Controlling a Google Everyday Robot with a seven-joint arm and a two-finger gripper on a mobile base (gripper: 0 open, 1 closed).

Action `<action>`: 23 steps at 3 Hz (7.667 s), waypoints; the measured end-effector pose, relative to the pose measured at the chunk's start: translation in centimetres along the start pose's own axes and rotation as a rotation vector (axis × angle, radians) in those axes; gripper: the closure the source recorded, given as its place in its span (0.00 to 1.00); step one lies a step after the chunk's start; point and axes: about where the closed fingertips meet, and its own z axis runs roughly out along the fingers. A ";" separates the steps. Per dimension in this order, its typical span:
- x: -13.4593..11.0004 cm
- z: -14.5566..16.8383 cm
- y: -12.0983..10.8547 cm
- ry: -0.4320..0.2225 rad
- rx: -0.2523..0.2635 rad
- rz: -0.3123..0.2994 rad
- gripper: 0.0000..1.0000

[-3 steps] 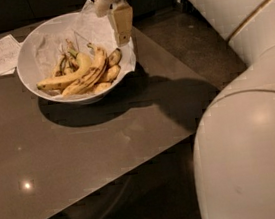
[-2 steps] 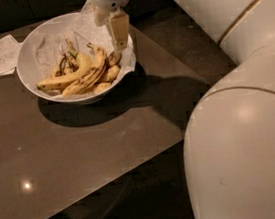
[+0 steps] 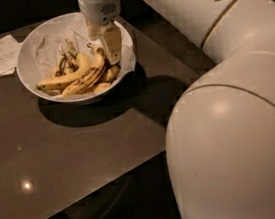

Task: Pick banana from white bowl

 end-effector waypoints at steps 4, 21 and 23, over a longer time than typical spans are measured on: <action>-1.6 3.2 -1.1 0.032 -0.063 -0.089 0.41; 0.0 -8.1 -1.4 -0.080 0.313 0.105 1.00; -1.4 -11.8 -2.3 -0.082 0.357 0.096 1.00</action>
Offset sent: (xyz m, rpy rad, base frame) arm -0.0154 0.0035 -0.0215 -0.1489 0.1213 0.0840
